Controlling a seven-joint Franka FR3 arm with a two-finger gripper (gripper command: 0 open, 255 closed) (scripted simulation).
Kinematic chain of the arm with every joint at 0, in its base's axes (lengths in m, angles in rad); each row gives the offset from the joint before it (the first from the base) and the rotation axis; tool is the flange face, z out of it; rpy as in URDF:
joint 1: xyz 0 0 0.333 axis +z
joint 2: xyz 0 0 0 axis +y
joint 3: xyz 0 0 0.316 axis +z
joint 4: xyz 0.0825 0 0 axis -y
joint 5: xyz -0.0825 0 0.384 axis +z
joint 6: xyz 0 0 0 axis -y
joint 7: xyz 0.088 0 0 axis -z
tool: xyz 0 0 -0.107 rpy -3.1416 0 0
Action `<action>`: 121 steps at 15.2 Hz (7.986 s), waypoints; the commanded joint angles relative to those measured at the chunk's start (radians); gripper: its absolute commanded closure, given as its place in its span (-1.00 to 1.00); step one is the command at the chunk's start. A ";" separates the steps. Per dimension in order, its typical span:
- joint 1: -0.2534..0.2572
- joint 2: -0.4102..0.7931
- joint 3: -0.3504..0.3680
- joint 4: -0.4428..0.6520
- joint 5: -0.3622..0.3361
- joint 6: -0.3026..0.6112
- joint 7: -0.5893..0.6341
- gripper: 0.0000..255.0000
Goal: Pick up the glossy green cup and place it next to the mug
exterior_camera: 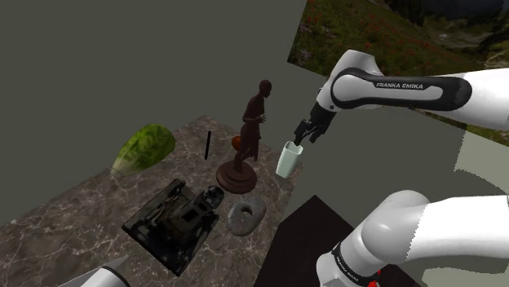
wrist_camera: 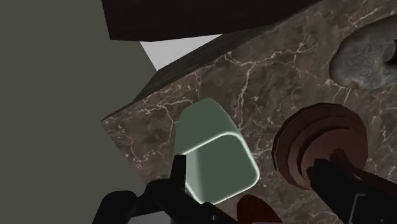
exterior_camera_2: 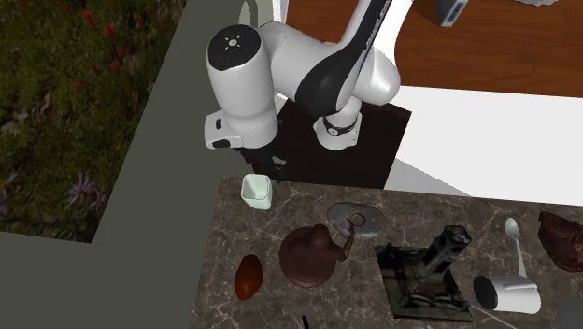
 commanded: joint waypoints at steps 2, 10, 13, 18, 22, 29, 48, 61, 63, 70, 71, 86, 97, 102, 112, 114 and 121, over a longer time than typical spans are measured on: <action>-0.027 0.069 -0.037 -0.022 -0.030 0.117 -0.028 -1.00; -0.037 0.180 -0.071 -0.063 -0.042 0.286 -0.050 -1.00; -0.033 0.208 -0.075 -0.079 -0.039 0.329 -0.053 -1.00; -0.033 0.208 -0.075 -0.078 -0.039 0.329 -0.053 -1.00; -0.033 0.208 -0.075 -0.078 -0.039 0.329 -0.053 1.00; -0.033 0.208 -0.075 -0.078 -0.039 0.329 -0.053 1.00; -0.038 0.091 -0.044 0.086 -0.040 0.048 -0.034 1.00; -0.034 0.065 -0.028 0.242 -0.032 -0.134 -0.028 1.00; -0.033 0.065 -0.026 0.269 -0.031 -0.161 -0.027 1.00; -0.029 0.071 -0.020 0.368 -0.026 -0.253 -0.025 1.00; -0.029 0.073 -0.020 0.382 -0.025 -0.266 -0.025 1.00; 0.072 -0.100 0.271 0.268 0.110 -0.321 0.304 1.00; 0.151 -0.078 0.516 0.322 0.238 -0.327 0.571 1.00; 0.169 -0.021 0.633 0.390 0.278 -0.319 0.696 1.00; 0.147 0.176 0.900 0.605 0.278 -0.296 0.966 1.00; 0.132 0.233 0.965 0.661 0.257 -0.293 1.028 1.00; 0.058 0.545 1.277 0.901 0.032 -0.300 1.327 1.00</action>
